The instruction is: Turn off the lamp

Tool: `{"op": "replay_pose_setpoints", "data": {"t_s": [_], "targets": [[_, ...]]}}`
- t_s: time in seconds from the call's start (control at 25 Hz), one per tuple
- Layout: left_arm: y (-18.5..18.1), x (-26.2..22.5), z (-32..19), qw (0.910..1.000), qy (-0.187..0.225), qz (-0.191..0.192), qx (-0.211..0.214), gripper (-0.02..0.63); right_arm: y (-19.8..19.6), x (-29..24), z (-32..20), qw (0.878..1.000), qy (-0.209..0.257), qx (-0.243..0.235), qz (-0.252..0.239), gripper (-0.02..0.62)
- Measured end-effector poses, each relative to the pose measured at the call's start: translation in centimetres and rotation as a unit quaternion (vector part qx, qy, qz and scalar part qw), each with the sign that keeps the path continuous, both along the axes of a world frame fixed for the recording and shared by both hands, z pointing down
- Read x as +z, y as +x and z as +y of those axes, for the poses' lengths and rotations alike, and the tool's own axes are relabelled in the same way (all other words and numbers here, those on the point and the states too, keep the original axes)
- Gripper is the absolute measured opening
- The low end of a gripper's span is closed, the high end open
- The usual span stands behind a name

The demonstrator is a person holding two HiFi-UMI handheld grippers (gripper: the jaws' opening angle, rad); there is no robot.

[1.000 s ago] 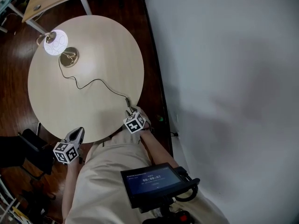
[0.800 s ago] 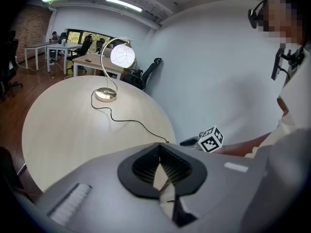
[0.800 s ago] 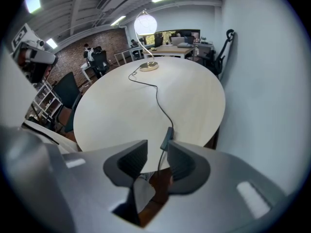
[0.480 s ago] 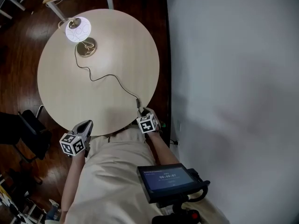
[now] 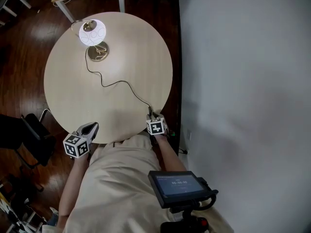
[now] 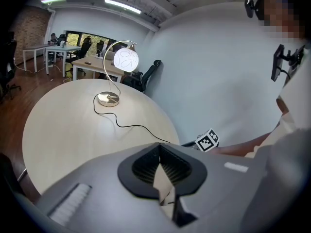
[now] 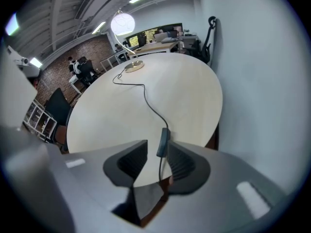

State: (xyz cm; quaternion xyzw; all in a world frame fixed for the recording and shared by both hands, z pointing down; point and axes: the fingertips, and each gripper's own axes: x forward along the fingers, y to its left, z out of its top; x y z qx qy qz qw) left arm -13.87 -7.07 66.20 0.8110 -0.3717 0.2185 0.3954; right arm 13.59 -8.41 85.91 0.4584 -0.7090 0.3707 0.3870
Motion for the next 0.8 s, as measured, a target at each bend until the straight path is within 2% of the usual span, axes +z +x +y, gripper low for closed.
{"op": "replay_pose_setpoints", "data": {"t_s": [0.28, 0.4, 0.56, 0.8], "targets": [[-2.1, -0.2, -0.5, 0.9999, -0.005, -0.011, -0.009, 0.005, -0.1, 1.3, -1.7, 0.999, -0.003, 0.040, 0.031, 0.135], [-2.7, 0.0, -0.4, 0.9998, -0.009, -0.014, -0.013, 0.005, -0.1, 2.1, -2.1, 0.998, -0.006, 0.041, 0.044, 0.135], [-3.7, 0.2, -0.4, 0.9995, -0.014, -0.019, -0.020, 0.005, -0.6, 2.3, -2.5, 0.998, -0.008, 0.035, 0.048, 0.135], [-4.3, 0.5, -0.7, 0.9993, -0.020, -0.021, -0.025, 0.005, -0.3, 2.5, -2.6, 0.997, -0.008, 0.060, 0.049, 0.135]]}}
